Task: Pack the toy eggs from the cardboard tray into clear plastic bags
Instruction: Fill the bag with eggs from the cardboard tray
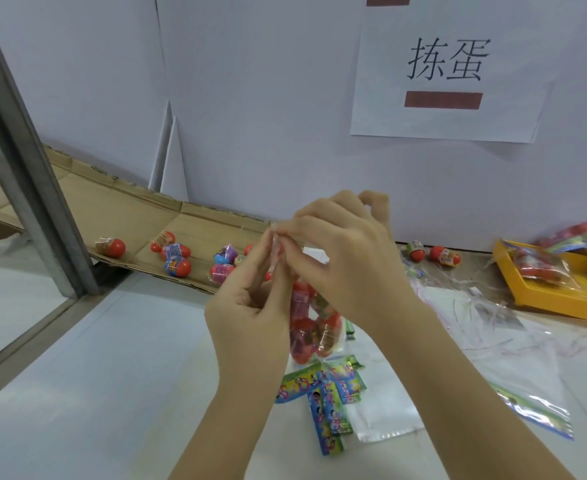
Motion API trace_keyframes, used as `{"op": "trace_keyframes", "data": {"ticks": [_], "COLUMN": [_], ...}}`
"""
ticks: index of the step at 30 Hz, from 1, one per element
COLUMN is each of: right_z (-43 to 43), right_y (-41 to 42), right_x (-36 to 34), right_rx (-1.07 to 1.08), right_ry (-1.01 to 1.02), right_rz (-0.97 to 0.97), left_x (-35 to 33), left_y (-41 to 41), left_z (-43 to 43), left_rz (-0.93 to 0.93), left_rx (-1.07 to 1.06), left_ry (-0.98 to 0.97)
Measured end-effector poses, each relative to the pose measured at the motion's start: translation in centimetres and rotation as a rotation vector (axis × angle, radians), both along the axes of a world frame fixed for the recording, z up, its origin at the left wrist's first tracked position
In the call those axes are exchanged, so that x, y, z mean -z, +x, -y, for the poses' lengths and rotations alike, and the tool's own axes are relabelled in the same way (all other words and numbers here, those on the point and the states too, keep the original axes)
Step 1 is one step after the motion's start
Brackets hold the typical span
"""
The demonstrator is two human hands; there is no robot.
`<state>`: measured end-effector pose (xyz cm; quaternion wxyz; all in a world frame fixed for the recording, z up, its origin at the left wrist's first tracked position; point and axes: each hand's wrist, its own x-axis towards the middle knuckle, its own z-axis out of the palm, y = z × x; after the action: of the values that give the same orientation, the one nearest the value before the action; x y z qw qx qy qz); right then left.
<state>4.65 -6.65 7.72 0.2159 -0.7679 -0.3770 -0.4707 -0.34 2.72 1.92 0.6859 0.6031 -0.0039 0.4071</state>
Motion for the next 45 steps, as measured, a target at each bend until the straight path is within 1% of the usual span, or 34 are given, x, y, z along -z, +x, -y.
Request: {"op": "trace_keyframes", "data": {"ticks": [6,11,13,14,16,17,19,24,28,33,35,36,37,40,41,43,45], "right_z": [0.9,1.1,1.2,1.3,1.6,1.7,2.1,5.5,7.6,9.5,10.1,10.0,9.8,9.3,9.3,9.5,10.0], "right_y": [0.7,0.9,0.9,0.9,1.0,1.0,1.2,2.4,3.5,5.8,6.6,6.9,7.1,7.4,7.4,7.3,7.4], "right_x": [-0.2,-0.3,-0.4,-0.5,-0.6,-0.7,-0.8,-1.9,-1.6,0.6,2.3,3.3,4.3,6.6,6.7,6.2,5.2], "right_rx": [-0.02,-0.033,-0.029,-0.026,-0.016,-0.008,0.021,0.052,0.033,0.059,0.104,0.133,0.173,0.282,0.302,0.335,0.431], "right_ry": [-0.091,-0.061,-0.038,-0.029,-0.024,-0.027,-0.017,0.184,0.201,0.352,0.36,0.309,0.206,-0.179,-0.259,-0.343,-0.418], "right_rz": [0.042,0.028,0.027,0.028,0.023,0.016,-0.006,-0.161,-0.309,-0.496,-0.605,-0.663,-0.726,-0.959,-1.033,-1.124,-1.138], "left_x": [0.2,0.6,0.2,0.2,-0.1,0.1,0.1,0.4,0.0,0.1,0.1,0.2,0.2,0.2,0.2,0.2,0.3], "left_y": [0.1,-0.8,0.4,1.2,2.4,2.3,1.0,0.6,0.8,1.3,1.4,1.5,1.5,1.4,1.4,1.4,1.5], "left_z": [-0.1,0.2,-0.1,-0.2,-0.1,0.1,0.5,-0.7,-1.7,-2.8,-3.2,-3.5,-3.7,-3.8,-3.7,-3.6,-3.5], "left_rz": [-0.058,-0.035,-0.062,-0.125,-0.236,-0.211,-0.136,-0.078,-0.099,-0.12,-0.132,-0.138,-0.148,-0.173,-0.179,-0.193,-0.206], "left_rx": [0.007,0.007,-0.004,0.022,0.158,0.159,0.089,0.021,0.022,-0.033,-0.079,-0.1,-0.113,-0.125,-0.127,-0.126,-0.121], "left_ry": [0.112,0.203,0.223,0.208,0.09,0.059,0.036,-0.058,-0.187,-0.241,-0.26,-0.266,-0.266,-0.27,-0.268,-0.253,-0.245]}}
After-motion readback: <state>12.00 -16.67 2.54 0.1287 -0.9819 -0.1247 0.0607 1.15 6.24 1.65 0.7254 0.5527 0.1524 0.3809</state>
